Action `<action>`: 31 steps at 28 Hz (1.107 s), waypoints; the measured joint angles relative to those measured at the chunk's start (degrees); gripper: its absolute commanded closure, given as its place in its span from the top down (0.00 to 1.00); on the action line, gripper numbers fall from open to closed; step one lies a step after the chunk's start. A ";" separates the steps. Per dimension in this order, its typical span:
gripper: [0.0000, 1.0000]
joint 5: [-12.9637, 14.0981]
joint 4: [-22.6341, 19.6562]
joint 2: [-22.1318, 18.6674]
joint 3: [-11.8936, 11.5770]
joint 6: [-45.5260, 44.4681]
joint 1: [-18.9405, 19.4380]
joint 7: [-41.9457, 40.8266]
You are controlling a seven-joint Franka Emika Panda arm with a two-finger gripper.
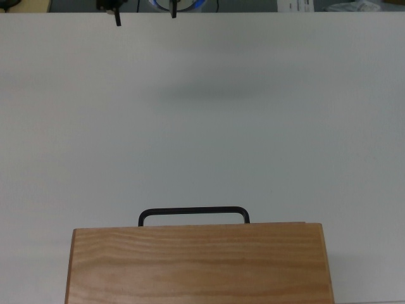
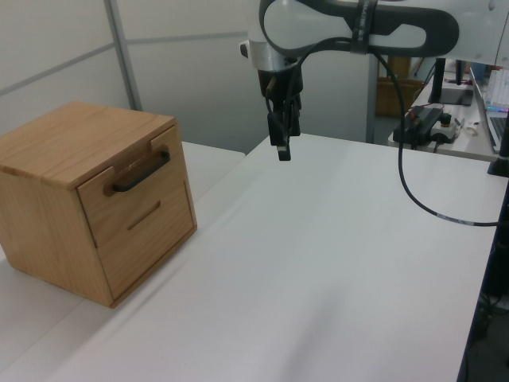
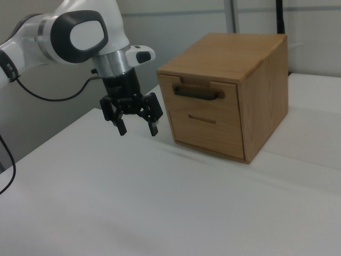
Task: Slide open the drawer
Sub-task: 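Open the gripper and raise it away from the cabinet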
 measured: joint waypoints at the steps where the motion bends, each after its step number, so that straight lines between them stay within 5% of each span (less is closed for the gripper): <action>1: 1.00 -0.08 -0.01 0.01 0.03 -0.01 0.30 1.15; 7: 1.00 0.25 -0.05 0.44 0.30 0.37 1.14 13.18; 21: 1.00 7.08 -0.15 1.56 0.30 10.17 1.11 43.10; 31: 1.00 7.38 -0.16 3.19 0.27 15.96 1.07 64.42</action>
